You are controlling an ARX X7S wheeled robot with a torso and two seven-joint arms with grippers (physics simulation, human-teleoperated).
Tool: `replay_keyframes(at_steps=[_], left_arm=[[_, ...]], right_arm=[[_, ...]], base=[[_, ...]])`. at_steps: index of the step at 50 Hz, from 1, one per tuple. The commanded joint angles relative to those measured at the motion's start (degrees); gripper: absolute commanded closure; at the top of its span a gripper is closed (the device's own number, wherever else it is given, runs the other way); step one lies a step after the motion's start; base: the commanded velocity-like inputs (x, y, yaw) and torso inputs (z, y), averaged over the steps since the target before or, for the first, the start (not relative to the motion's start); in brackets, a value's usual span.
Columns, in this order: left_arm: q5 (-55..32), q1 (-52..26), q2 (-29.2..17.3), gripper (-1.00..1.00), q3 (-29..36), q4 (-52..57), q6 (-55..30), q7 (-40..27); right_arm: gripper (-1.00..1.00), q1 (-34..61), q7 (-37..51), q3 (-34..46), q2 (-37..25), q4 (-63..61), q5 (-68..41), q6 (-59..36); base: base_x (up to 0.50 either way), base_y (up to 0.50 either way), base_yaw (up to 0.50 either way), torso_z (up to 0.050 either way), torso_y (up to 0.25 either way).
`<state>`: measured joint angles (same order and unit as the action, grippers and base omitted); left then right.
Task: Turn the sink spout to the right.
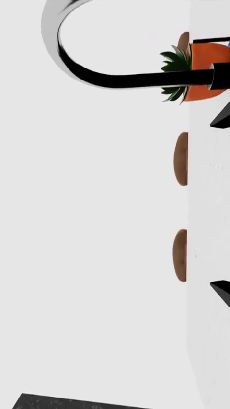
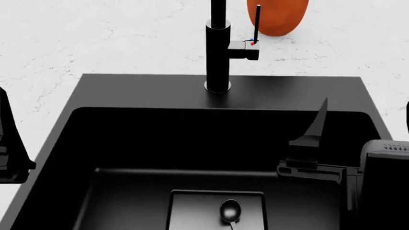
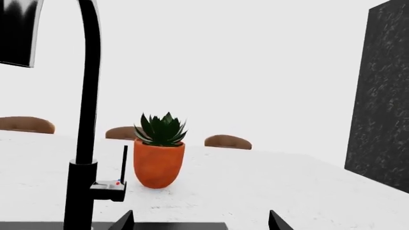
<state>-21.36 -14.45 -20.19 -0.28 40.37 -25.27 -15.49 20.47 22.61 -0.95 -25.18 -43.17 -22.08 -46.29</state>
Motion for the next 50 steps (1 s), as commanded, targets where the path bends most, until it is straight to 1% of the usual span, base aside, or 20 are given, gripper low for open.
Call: replay_keyframes(at_steps=[1, 8, 9, 12, 20, 23, 26, 42, 50], left_arm=[[-0.36, 0.33, -0.21, -1.0, -0.04, 0.14, 0.23, -0.11], [-0.27, 0.73, -0.26, -1.0, -0.2, -0.22, 0.83, -0.24], [-0.21, 0.75, -0.28, -1.0, -0.15, -0.26, 0.89, -0.26], [-0.06, 1.18, -0.21, -1.0, -0.02, -0.68, 1.5, -0.13], [-0.3, 1.0, -0.26, -1.0, 0.62, 0.54, 0.3, -0.8], [-0.11, 1.34, -0.18, -1.0, 0.75, -0.14, 1.12, -0.55], [-0.08, 1.45, -0.09, -1.0, 1.09, 0.14, 0.81, -0.81], [-0.18, 1.52, -0.3, -1.0, 1.34, -0.22, 1.08, -1.11], [-0.19, 1.17, -0.2, -1.0, 1.79, -1.15, 0.82, -1.32]], right_arm=[[-1.0, 7.68, -0.81, 3.86, 1.13, 2.95, -1.71, -4.06], [-1.0, 10.0, -1.92, 6.12, 2.74, 5.64, -2.19, -3.21], [-1.0, 11.08, -1.58, 6.5, 2.71, 5.35, -2.36, -4.74], [-1.0, 12.66, -2.17, 6.47, 4.14, 5.81, -3.75, -4.73], [-1.0, 16.19, -3.4, 10.25, 4.9, 7.97, -3.26, -4.64], [-1.0, 17.75, -3.68, 11.06, 5.44, 9.05, -3.41, -5.03], [-1.0, 18.9, -2.85, 10.51, 6.36, 9.28, -3.12, -4.3], [-1.0, 19.13, -2.35, 10.86, 6.33, 9.48, -3.21, -4.37], [-1.0, 21.36, -3.52, 10.94, 8.4, 13.68, -3.56, -1.38]], base=[[0.0, 0.0, 0.0, 0.0, 0.0], [0.0, 0.0, 0.0, 0.0, 0.0], [0.0, 0.0, 0.0, 0.0, 0.0], [0.0, 0.0, 0.0, 0.0, 0.0], [0.0, 0.0, 0.0, 0.0, 0.0], [0.0, 0.0, 0.0, 0.0, 0.0], [0.0, 0.0, 0.0, 0.0, 0.0], [0.0, 0.0, 0.0, 0.0, 0.0], [0.0, 0.0, 0.0, 0.0, 0.0]])
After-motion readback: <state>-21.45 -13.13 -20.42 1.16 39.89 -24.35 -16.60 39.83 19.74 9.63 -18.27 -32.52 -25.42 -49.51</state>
